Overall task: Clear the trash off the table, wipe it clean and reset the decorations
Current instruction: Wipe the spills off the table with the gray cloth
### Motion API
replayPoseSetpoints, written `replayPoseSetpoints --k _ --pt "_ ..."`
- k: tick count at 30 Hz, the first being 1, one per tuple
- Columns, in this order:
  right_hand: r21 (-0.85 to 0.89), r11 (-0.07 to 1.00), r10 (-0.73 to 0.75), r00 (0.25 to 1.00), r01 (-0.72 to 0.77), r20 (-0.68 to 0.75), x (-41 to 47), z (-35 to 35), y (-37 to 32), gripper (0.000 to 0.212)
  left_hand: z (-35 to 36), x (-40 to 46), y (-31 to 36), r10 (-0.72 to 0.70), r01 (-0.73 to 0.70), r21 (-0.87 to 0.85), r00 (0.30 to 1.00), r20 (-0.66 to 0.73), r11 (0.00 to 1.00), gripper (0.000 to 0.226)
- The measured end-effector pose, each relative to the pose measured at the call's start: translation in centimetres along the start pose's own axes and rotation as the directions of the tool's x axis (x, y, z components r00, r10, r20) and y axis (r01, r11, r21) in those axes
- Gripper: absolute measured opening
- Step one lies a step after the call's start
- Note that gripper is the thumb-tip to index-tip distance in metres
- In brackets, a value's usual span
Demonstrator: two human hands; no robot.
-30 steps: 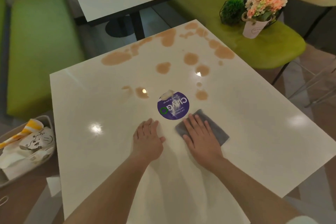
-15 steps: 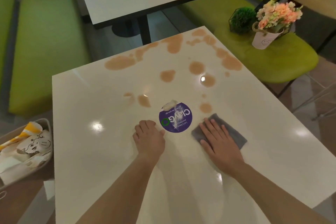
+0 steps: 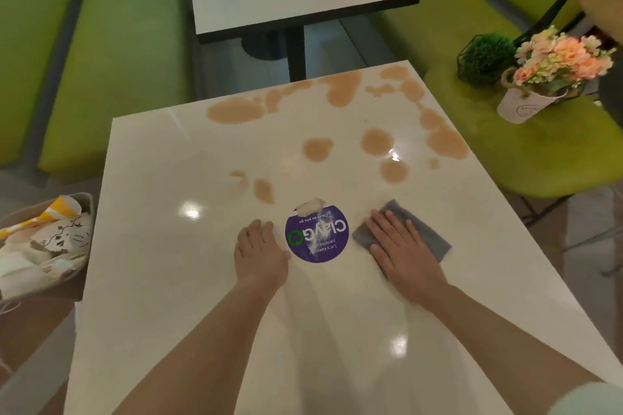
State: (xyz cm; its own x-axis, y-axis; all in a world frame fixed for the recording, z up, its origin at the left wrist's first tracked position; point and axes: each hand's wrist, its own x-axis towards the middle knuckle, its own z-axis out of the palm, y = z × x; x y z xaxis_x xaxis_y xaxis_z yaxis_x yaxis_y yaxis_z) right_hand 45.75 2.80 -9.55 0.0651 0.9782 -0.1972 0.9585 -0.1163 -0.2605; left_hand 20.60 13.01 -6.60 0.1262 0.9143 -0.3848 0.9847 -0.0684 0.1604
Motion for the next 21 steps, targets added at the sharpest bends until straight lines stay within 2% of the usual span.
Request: replayPoseSetpoints --k 3,6,9,11,13,18,21 --pt "0.019 0.998 0.066 0.997 -0.066 -0.029 2.6 -1.0 1.6 0.066 -0.1 0.1 0.0 -0.020 0.023 -0.031 0.997 0.072 0.999 0.071" --pt "0.033 0.993 0.119 0.990 -0.116 -0.081 5.7 -0.9 -0.3 0.070 -0.2 0.3 -0.1 -0.031 0.033 -0.022 0.996 0.089 0.999 0.071" --pt "0.002 1.000 -0.027 0.999 0.027 -0.047 3.8 0.4 -2.7 0.063 -0.3 0.1 0.1 -0.035 0.038 -0.025 0.995 0.097 0.999 0.071" --pt "-0.008 0.989 -0.150 0.989 0.150 -0.015 1.7 0.5 -2.1 0.058 -0.3 0.0 0.1 -0.041 0.045 -0.040 0.995 0.094 0.998 0.071" --pt "-0.008 0.982 -0.189 0.982 0.189 -0.016 1.8 0.0 -0.4 0.058 -0.3 -0.1 0.1 -0.042 0.046 -0.047 0.995 0.090 0.998 0.072" --pt "0.056 0.996 0.072 0.994 -0.068 -0.086 6.3 -0.8 -1.0 0.068 -0.2 0.2 0.1 -0.037 0.041 -0.046 0.996 0.086 0.998 0.071" --pt "0.063 0.998 0.008 0.997 -0.003 -0.073 5.0 0.7 -5.0 0.069 0.0 0.1 0.0 -0.046 0.050 -0.046 0.994 0.094 0.998 0.071"
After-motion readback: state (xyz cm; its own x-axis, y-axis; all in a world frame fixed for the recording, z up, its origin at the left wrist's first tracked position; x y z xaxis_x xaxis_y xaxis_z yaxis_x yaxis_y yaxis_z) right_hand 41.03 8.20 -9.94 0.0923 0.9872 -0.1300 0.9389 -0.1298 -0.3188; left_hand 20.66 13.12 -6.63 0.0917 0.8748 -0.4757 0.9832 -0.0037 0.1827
